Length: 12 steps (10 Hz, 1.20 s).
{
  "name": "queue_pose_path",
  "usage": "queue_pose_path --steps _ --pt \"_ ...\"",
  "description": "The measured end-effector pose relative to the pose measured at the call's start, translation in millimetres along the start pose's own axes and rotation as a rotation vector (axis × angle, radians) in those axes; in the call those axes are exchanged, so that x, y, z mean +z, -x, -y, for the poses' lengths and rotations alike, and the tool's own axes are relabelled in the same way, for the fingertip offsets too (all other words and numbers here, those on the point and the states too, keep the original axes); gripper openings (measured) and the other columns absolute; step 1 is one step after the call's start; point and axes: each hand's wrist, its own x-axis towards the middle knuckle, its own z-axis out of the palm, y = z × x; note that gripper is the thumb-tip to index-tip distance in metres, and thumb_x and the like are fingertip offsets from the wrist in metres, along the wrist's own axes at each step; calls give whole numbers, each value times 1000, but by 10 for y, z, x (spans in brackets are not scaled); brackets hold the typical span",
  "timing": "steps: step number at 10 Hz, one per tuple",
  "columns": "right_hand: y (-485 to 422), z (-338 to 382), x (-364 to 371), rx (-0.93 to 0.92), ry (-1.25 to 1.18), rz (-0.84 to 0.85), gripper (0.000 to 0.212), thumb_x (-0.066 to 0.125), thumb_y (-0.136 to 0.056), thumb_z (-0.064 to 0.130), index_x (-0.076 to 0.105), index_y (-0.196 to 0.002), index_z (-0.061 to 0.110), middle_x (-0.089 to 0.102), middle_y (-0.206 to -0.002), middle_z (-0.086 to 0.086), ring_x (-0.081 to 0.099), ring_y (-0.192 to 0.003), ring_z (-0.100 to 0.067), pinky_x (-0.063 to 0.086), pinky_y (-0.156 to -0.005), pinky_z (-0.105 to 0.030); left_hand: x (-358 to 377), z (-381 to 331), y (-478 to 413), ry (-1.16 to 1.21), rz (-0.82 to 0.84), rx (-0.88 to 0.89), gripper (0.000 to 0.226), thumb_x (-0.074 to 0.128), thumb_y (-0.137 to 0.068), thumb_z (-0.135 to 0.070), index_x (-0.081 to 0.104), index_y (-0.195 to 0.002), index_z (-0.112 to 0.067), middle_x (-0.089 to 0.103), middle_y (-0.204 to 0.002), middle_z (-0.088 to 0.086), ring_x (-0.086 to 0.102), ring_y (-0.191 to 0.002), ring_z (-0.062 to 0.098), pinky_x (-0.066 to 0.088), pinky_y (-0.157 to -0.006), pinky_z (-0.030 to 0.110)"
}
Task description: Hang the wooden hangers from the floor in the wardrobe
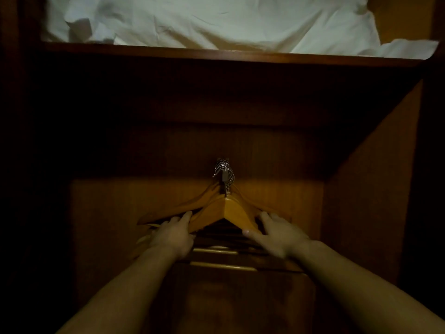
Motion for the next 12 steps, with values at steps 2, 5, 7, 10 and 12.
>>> queue_pose_path --steps 2,5,7,10,12 --pt "95 118 -28 46 36 44 80 35 -86 78 32 -145 25 45 -145 -6 49 -128 -27 45 -103 -48 -95 98 14 -26 49 8 77 50 -96 -46 4 -157 -32 26 -160 2 30 -143 28 28 -115 50" --pt "375 271 -177 130 102 78 80 38 -91 72 26 -151 21 36 -154 -6 44 -135 -28 43 -107 -46 -302 312 211 -101 101 20 92 47 -86 -71 -1 -157 -35 7 -166 0 5 -151 32 11 -120 52" --pt "699 368 -363 109 81 91 85 35 -92 73 20 -155 18 26 -161 -8 35 -143 -31 37 -113 -47 -536 253 555 -132 109 24 95 44 -82 -78 2 -156 -37 6 -166 0 5 -152 31 13 -120 53" --pt "1393 267 -590 55 61 96 88 34 -92 72 12 -158 19 18 -163 -12 30 -146 -34 36 -115 -47 -848 -101 1394 -132 63 -24 94 46 -83 -77 4 -156 -36 9 -166 2 8 -151 32 12 -120 52" --pt "1959 98 -533 17 44 124 86 38 -91 72 16 -157 21 24 -161 -12 37 -142 -33 43 -110 -44 -810 -224 2099 -171 106 -73 96 44 -81 -80 3 -156 -37 5 -166 2 6 -151 33 13 -121 54"
